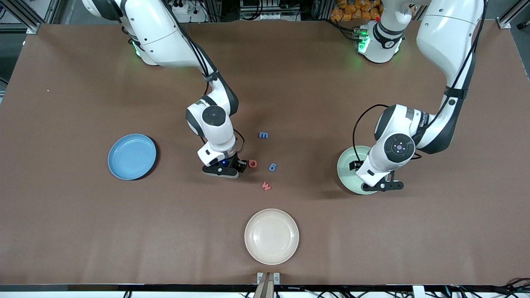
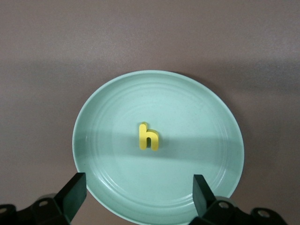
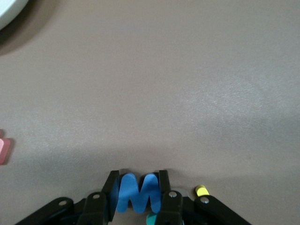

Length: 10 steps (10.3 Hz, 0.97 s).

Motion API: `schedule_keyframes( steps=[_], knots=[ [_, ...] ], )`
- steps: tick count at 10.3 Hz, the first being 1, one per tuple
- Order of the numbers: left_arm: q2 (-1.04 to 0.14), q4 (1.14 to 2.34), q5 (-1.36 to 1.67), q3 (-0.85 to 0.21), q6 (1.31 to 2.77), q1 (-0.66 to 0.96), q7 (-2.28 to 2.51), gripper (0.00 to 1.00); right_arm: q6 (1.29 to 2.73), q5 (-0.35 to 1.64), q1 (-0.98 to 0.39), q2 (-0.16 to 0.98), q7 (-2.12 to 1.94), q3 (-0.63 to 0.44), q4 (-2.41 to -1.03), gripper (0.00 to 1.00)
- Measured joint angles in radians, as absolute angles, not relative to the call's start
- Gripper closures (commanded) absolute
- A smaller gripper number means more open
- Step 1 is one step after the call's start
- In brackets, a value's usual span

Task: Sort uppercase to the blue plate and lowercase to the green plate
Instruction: 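Lift the blue M with the right gripper and carry it toward the blue plate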

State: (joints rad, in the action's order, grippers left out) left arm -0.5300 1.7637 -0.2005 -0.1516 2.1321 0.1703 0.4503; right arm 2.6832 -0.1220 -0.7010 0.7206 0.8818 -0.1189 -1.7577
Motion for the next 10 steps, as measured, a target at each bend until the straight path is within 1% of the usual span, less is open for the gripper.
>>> schedule_keyframes(
  steps=[5, 8, 10],
  knots=[
    [-0.529, 1.762, -0.200, -0.152, 2.132, 0.170, 0.450, 0.00, 2.533, -0.122, -0.692, 0.720, 0.847, -0.124, -1.660, 0.65],
    [-0.528, 1.762, -0.200, -0.152, 2.132, 0.170, 0.450, 0.00, 2.452, -0.122, -0.628, 0.705, 0.713, -0.129, -1.629, 0.65],
    [-0.528, 1.761, -0.200, -0.152, 2.132, 0.170, 0.450, 0.00, 2.380, -0.121, -0.565, 0.664, 0.601, -0.129, -1.621, 0.65]
  ],
)
